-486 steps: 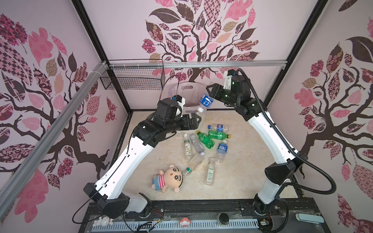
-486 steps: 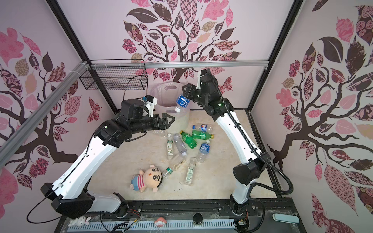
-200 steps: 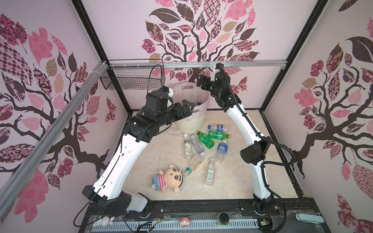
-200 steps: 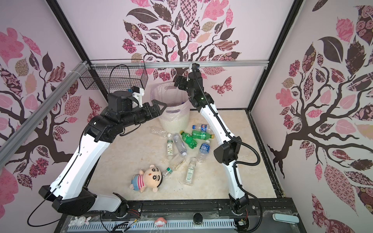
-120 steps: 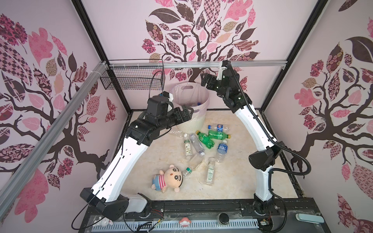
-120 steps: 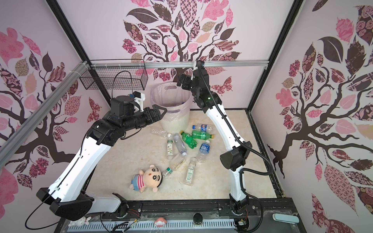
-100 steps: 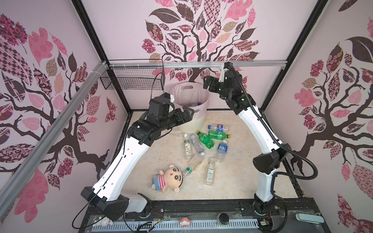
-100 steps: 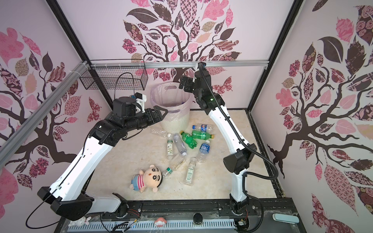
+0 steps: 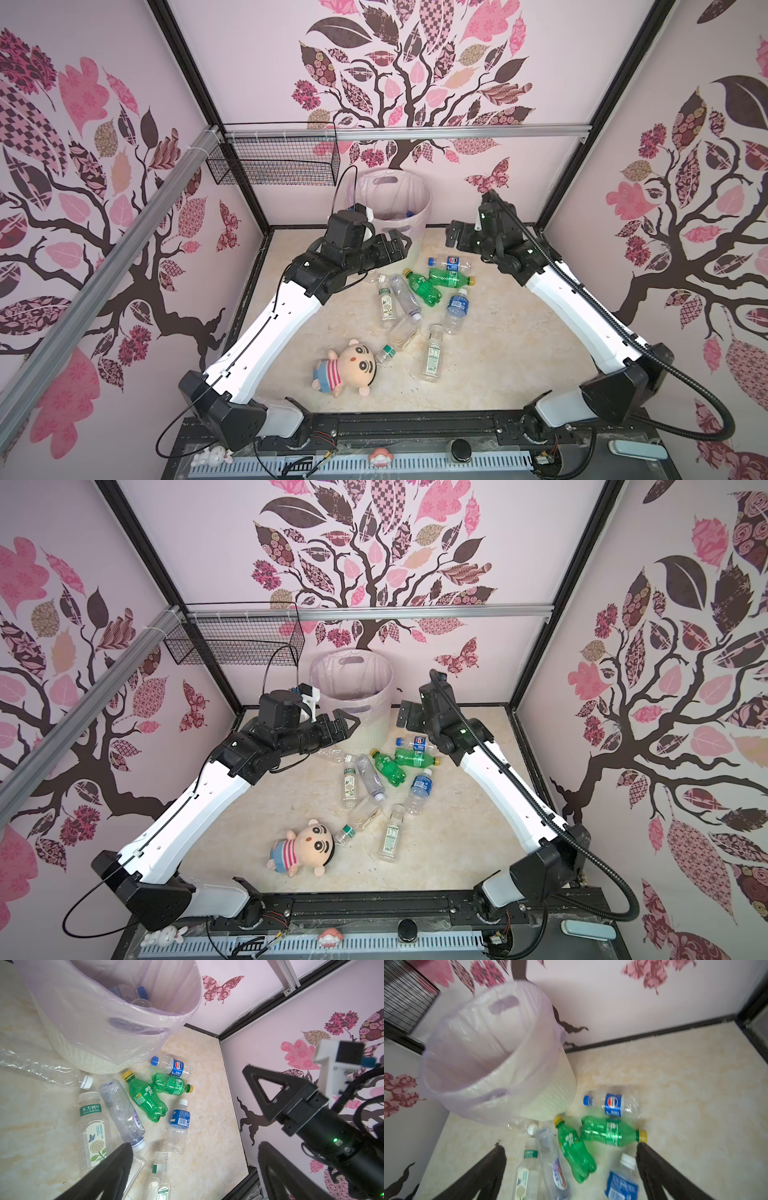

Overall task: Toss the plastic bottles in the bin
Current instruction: 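Lower the right gripper toward the clear bottles near the doll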

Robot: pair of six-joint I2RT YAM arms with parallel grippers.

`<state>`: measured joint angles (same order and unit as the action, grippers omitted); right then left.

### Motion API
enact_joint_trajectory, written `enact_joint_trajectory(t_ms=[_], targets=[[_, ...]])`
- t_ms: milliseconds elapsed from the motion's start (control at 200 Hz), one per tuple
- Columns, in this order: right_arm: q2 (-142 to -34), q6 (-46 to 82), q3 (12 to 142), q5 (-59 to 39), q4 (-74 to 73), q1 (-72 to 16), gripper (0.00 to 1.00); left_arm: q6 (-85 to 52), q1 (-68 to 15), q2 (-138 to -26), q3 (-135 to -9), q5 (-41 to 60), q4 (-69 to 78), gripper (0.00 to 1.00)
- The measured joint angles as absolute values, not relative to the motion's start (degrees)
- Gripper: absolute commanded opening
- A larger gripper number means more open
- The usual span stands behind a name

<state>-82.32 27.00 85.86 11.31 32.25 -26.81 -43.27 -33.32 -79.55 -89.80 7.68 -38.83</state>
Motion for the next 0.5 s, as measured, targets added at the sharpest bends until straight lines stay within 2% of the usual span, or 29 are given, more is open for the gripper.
enact_joint_trajectory(t_ms=[235, 420, 500], targets=[[-76.64, 34.87, 66.08, 7.42, 34.74, -29.43, 1.00, -44.23, -33.32, -79.55, -85.25, 8.27, -37.95, 0.97], [-75.79, 39.55, 57.12, 4.97, 34.41, -35.07, 1.00, -44.86, -33.30, -79.40, -82.43, 8.67, -37.93, 0.97], [-75.79, 41.12, 55.33, 3.46, 33.95, -35.94, 0.94, -44.91, -33.28, -78.85, -81.23, 9.17, -37.85, 0.97]])
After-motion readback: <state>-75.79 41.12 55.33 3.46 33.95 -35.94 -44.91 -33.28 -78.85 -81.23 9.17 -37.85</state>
